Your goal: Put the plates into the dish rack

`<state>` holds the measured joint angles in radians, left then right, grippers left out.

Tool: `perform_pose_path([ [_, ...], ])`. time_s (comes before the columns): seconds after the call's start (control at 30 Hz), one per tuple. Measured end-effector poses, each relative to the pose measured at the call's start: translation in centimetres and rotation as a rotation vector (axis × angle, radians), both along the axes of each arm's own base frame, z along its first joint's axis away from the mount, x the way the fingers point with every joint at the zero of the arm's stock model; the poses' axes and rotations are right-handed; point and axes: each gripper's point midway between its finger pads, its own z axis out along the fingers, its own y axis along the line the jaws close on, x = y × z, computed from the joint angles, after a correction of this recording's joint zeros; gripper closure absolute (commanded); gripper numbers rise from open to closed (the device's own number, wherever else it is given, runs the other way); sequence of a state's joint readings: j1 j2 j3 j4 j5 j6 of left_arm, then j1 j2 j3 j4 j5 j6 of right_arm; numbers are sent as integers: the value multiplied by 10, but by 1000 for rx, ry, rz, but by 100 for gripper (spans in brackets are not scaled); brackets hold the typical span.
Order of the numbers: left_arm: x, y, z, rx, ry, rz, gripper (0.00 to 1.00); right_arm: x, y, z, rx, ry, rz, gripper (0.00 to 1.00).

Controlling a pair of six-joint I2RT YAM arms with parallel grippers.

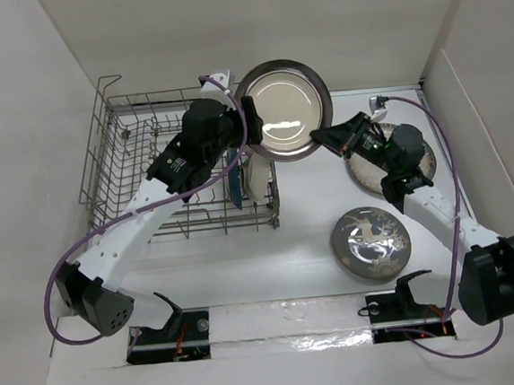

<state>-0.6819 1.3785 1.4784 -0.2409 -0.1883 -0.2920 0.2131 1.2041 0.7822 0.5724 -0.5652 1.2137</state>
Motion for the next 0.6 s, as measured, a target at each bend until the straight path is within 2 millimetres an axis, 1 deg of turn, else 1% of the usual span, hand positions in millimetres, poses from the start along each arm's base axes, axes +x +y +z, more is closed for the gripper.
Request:
perform_pose_path([
  [0.07, 2, 3, -2, 0, 1, 6, 35, -7, 10, 4, 9, -22, 46, 100],
  [0.17, 4, 1, 1, -15, -16, 4, 56, -5, 19, -1, 31, -4, 81, 100],
  [0.2, 4, 0, 0, -18, -22, -1, 81, -5, 22, -4, 37, 3, 92, 100],
  [0.23, 4, 0, 1, -45, -18, 13, 98, -4, 25, -9, 39, 17, 100, 100],
  [0.27, 0, -6, 9, -107, -22, -18, 100, -1, 26, -19, 48, 62, 97, 100],
  [0.3, -3, -8, 19, -145, -37, -37, 100, 1, 28, -28, 62, 98, 108, 100],
  [0.33, -5, -4, 24, -147, -50, -27, 100, 1, 33, -30, 74, 106, 126, 100],
  [0.43, -12, 4, 26, -153, -53, -26, 100, -5, 42, -20, 94, 68, 156, 100],
  [0.47, -14, 7, 28, -153, -59, -24, 100, -5, 43, -19, 98, 62, 163, 88],
  [0.53, -18, 11, 30, -148, -70, -20, 100, -7, 47, -18, 99, 50, 177, 73],
  [0.6, -22, 18, 29, -126, -78, -12, 100, -10, 53, -19, 95, 47, 202, 44],
])
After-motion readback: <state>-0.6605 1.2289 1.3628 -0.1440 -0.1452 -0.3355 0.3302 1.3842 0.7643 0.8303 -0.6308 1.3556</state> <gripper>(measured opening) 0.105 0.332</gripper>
